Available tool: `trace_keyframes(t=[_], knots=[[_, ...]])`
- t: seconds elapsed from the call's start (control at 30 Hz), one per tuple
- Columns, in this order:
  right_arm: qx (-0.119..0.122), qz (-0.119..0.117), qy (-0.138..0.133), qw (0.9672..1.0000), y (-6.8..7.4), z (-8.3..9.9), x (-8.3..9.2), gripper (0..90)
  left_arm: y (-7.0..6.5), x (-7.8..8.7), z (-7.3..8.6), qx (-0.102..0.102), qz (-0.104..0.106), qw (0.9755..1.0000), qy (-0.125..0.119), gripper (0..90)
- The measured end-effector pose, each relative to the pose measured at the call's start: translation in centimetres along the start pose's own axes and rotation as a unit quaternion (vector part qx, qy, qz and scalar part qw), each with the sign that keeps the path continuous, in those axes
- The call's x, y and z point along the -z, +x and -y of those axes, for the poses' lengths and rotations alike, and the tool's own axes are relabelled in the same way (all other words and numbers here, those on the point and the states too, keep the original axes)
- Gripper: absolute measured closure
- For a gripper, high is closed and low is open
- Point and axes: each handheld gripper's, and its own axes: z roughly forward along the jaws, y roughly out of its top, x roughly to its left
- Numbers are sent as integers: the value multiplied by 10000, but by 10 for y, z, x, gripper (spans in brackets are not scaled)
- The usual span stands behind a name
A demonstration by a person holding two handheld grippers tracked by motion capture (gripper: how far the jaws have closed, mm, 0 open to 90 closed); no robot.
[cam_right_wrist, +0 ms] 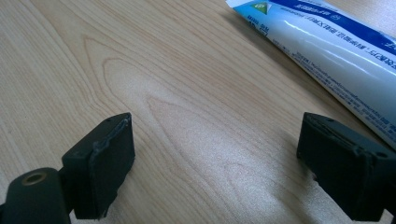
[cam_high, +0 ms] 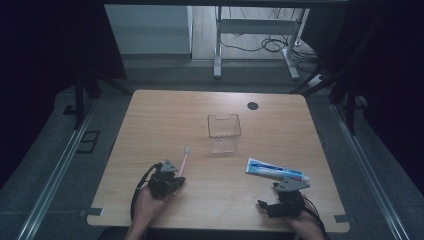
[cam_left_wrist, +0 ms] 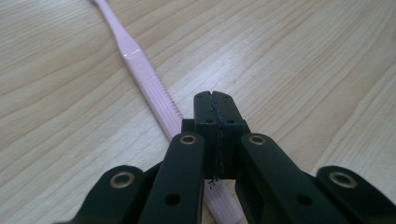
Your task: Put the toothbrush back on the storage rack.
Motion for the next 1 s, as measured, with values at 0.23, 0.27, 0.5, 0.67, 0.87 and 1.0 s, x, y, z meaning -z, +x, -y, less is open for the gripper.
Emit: trace_keyframes(t=[0.23,0.27,0.5,0.67,0.87,1.0], knots=[[1,0,-1,10000,0,0,0,109,7,4,3,82,-115,9999,26,894],[1,1,-1,10000,0,0,0,109,10,6,4,48,-153,9999,29,894],[1,0,-1,10000,0,0,0,109,19,11,7,148,-283,9995,39,894],[0,0,-1,10000,0,0,0,109,26,14,9,147,-503,9986,62,894],[0,0,-1,10000,0,0,0,109,34,22,11,277,-518,9983,-62,893],[-1,-1,-1,10000,0,0,0,109,33,25,11,281,-484,9984,-120,882]])
